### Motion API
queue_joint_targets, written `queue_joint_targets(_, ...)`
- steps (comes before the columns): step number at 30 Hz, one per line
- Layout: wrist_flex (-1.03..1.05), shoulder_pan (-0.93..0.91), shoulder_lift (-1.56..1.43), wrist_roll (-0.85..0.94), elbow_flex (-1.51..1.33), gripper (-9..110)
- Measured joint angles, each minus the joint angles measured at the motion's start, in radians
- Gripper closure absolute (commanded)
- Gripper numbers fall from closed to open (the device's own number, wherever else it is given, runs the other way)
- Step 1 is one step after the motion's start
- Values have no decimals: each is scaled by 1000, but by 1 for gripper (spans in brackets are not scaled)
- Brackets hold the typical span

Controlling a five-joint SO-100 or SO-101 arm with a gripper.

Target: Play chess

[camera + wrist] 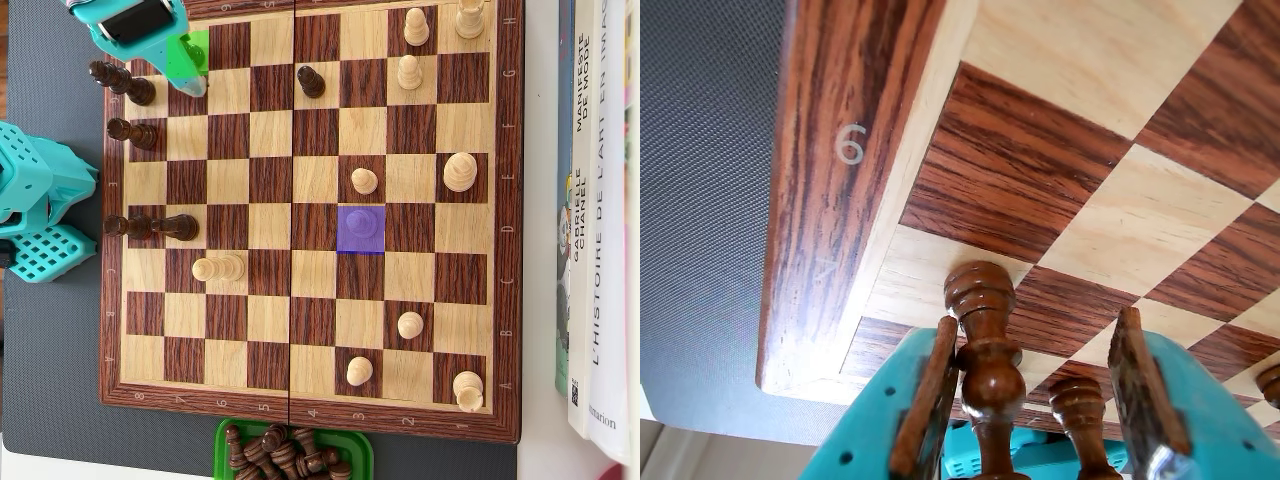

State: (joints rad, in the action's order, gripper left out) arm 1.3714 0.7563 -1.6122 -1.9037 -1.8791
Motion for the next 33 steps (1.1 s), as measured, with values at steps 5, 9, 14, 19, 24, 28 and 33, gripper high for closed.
queue_joint_targets(5, -2, 0, 0, 0, 0, 81)
queue_joint_targets(9, -2, 0, 0, 0, 0, 87)
queue_joint_targets(14, -2, 0, 0, 0, 0, 90)
queue_joint_targets(19, -2, 0, 0, 0, 0, 97)
queue_joint_targets(24, -2, 0, 0, 0, 0, 98)
queue_joint_targets(28, -2, 0, 0, 0, 0, 98)
queue_joint_targets(33, -2, 3, -91, 0, -8, 98)
